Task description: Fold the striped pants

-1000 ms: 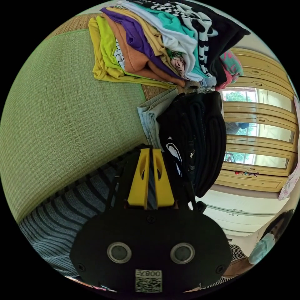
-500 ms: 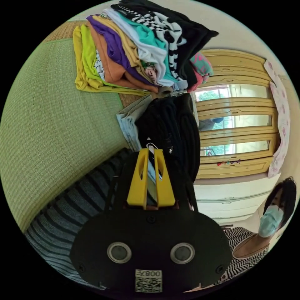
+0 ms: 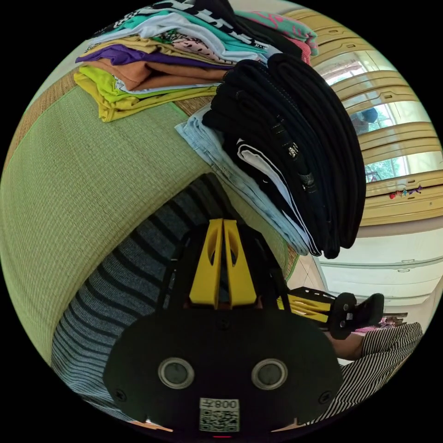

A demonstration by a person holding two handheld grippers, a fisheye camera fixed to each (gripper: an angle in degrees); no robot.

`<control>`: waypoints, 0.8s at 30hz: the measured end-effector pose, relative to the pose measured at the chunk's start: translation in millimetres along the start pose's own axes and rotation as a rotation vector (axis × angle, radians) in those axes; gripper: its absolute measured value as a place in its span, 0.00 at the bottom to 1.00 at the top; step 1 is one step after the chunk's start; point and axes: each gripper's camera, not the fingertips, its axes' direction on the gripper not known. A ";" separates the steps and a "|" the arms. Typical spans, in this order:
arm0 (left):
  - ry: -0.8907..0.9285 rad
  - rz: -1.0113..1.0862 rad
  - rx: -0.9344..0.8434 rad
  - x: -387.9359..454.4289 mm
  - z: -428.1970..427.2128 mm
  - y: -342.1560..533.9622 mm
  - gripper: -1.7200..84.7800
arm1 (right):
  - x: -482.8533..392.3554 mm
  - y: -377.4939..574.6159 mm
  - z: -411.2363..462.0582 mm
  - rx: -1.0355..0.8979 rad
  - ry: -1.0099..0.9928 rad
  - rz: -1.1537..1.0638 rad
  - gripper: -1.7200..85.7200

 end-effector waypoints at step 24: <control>-0.033 -0.645 0.433 -286.1 -163.0 476.9 0.02 | -120.4 -111.0 -20.7 -0.108 0.013 0.080 0.02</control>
